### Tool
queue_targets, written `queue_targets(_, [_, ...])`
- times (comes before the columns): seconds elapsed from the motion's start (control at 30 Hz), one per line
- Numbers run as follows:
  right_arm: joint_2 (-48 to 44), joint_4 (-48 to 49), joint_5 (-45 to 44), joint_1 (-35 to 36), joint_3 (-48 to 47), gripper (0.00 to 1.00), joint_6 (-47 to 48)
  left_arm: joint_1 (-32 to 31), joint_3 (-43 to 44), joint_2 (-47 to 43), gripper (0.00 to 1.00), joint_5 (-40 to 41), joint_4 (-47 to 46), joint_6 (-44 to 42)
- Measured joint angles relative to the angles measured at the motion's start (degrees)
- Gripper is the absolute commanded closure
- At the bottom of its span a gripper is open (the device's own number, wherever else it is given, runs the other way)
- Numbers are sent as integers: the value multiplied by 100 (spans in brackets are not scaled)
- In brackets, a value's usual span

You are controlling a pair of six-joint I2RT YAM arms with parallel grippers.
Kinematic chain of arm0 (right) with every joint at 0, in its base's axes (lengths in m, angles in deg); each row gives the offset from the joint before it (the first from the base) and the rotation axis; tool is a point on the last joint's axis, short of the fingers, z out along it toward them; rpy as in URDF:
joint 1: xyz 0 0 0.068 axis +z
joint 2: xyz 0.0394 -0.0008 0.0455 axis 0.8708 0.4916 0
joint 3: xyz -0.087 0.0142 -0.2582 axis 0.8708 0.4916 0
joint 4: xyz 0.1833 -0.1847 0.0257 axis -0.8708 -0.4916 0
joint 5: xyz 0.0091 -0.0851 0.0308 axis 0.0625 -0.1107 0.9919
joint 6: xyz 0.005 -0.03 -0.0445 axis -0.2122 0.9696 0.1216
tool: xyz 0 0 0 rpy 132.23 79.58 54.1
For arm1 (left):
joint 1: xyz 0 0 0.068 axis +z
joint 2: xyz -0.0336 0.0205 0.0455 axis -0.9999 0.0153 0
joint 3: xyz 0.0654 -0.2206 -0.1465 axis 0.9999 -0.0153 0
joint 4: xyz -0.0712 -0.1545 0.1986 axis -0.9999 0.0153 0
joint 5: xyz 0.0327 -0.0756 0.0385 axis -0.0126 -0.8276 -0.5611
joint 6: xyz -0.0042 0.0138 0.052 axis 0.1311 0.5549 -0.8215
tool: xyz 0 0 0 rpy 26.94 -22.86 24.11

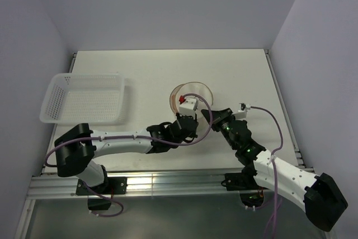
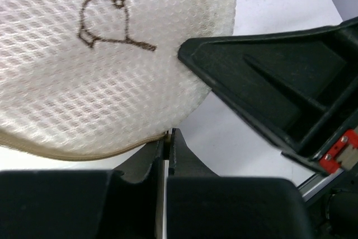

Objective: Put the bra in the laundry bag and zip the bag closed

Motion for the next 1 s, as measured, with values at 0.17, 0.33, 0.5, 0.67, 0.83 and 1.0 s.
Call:
queue_targets(0.17, [-26,-66,664,-317,-59,100,282,-9,-398,-452,100,81,-28,-46])
queue_targets(0.33, [262,-151,1228,-772,-334,100,750,192,-859,-1029,100,299,186,-74])
queue_targets(0.5, [804,-457,2026,-1137,-706,100,1283,498,-1207,-1561,100,446,409,-129])
queue_targets(0.67, [1204,-828,2651,-1246,-1399,100,1847,640,-1436,-1919,100,422,474,-153])
queue_targets(0.83, [1486,-1248,2894,-1322,-1910,47,2262,706,-1451,-2083,100,240,435,-192])
queue_targets(1.0, [1530,-1685,2896,-1410,-2271,16,2636,739,-1464,-2107,100,-129,278,-68])
